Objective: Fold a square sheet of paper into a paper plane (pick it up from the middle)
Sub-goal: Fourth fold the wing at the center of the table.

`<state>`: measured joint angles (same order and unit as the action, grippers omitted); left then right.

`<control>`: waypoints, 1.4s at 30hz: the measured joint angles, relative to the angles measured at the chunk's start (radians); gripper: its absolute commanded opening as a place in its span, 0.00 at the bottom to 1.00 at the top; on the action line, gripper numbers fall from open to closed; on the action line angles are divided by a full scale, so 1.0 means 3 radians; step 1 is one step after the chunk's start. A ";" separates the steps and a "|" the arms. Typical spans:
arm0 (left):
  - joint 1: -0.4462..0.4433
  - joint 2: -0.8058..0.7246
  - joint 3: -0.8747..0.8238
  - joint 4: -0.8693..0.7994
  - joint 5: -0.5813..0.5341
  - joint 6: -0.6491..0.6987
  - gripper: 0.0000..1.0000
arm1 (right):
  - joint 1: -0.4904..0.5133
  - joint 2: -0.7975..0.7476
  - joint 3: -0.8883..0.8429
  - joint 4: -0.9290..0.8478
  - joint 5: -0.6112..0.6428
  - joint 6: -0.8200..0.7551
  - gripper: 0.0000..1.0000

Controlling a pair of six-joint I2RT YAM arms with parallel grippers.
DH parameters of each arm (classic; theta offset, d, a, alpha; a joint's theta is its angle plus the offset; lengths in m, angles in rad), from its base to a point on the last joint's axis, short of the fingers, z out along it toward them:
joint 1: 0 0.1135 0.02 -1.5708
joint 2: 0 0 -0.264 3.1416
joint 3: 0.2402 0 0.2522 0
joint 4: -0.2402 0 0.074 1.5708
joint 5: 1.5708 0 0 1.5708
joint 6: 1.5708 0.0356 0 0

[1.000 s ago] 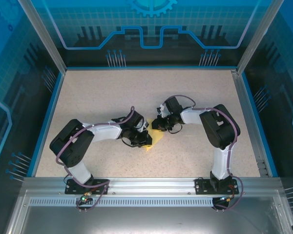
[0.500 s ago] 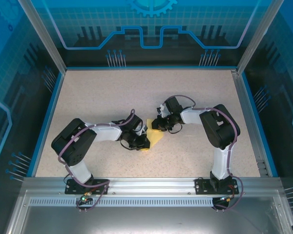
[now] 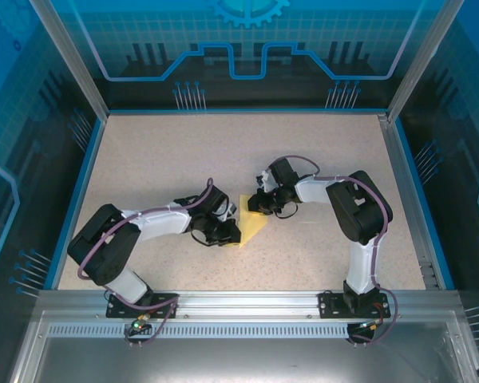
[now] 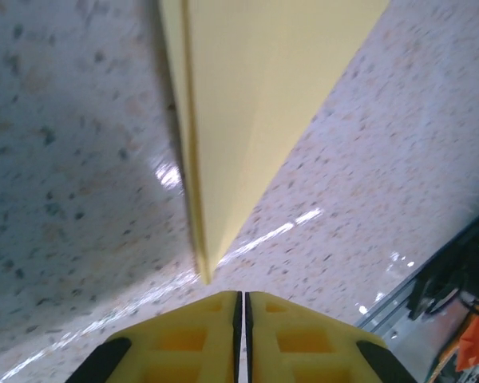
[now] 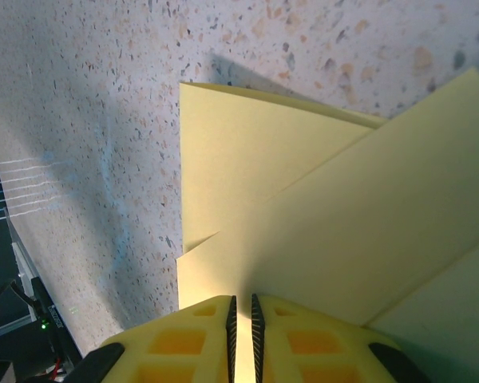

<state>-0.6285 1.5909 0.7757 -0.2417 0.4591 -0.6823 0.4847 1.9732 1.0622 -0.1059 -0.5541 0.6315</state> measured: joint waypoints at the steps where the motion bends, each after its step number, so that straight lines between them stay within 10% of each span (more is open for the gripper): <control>1: 0.0004 0.0008 0.0037 0.0039 -0.0011 -0.0028 0.11 | 0.0000 0.0000 0.0004 -0.0004 0.0000 0.0001 0.17; 42: 0.0025 0.0528 0.0212 0.0454 -0.0333 -0.0251 0.00 | 0.0254 -0.0266 -0.0113 -0.0323 0.0351 -0.0097 0.19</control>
<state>-0.6209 1.7493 0.8394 -0.1055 0.3592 -0.7574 0.5610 1.8935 1.0283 -0.2028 -0.4488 0.6025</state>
